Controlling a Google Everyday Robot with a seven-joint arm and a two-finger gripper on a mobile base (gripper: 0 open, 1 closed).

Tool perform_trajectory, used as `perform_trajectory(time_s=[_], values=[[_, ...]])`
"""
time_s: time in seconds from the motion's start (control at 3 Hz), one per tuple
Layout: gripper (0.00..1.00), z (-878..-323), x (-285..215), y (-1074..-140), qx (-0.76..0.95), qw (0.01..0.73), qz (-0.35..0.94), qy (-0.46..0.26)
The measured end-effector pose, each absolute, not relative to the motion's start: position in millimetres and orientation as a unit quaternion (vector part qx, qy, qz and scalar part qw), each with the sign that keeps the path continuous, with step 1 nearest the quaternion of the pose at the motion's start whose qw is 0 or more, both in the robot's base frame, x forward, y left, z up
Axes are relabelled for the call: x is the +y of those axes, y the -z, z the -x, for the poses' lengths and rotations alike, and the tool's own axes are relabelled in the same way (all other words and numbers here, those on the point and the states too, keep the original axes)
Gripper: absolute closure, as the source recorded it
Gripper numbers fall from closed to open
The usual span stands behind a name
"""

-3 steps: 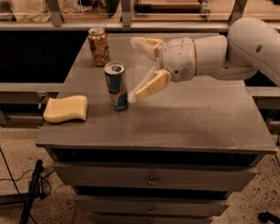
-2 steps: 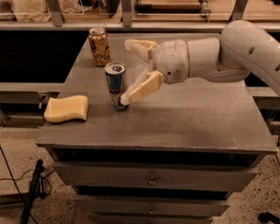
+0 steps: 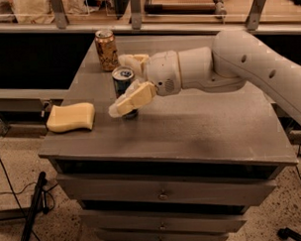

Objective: Knock redbull can over

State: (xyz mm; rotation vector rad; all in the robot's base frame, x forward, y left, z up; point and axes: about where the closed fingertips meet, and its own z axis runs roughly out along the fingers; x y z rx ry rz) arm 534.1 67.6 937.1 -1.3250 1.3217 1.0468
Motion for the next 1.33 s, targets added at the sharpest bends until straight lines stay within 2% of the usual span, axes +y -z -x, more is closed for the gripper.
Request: perform_trajectory(time_s=[0.67,1.33], values=[[0.00,-539.5,77.9,-915.3,0.550,0.483,0.516,-0.446],[0.00,-547.4,62.5,-922.0,0.526,0.531,0.501,-0.437]])
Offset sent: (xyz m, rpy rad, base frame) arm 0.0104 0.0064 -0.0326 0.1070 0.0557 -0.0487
